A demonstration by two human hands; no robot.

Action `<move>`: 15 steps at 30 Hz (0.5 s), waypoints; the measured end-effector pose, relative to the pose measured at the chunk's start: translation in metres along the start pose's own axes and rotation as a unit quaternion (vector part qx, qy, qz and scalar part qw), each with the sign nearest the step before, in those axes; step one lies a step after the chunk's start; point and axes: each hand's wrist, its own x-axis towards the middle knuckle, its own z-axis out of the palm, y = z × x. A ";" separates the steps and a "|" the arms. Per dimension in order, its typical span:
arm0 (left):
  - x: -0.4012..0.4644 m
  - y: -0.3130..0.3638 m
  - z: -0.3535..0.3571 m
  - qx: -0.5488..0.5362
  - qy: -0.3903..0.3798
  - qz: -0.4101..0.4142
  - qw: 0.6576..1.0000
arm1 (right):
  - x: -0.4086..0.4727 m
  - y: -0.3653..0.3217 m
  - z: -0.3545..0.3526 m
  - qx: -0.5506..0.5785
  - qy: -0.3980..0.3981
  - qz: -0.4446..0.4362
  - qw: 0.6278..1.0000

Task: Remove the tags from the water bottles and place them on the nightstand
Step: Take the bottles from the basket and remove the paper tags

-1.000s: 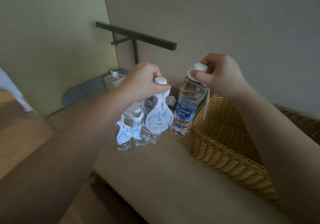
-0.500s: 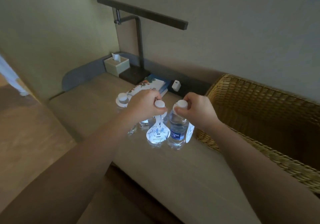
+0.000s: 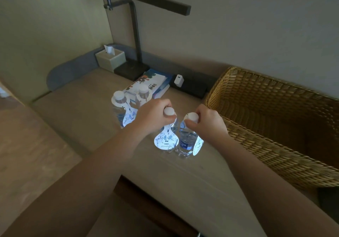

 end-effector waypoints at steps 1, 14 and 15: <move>-0.001 0.000 0.002 0.000 0.004 0.004 1.000 | -0.002 0.000 0.000 0.005 0.004 0.006 1.000; -0.002 0.004 -0.007 0.036 0.052 0.049 0.997 | -0.012 -0.002 -0.003 0.003 0.029 0.007 1.000; -0.003 0.008 -0.008 0.033 0.062 0.061 0.996 | -0.012 -0.001 -0.005 0.003 0.028 0.001 1.000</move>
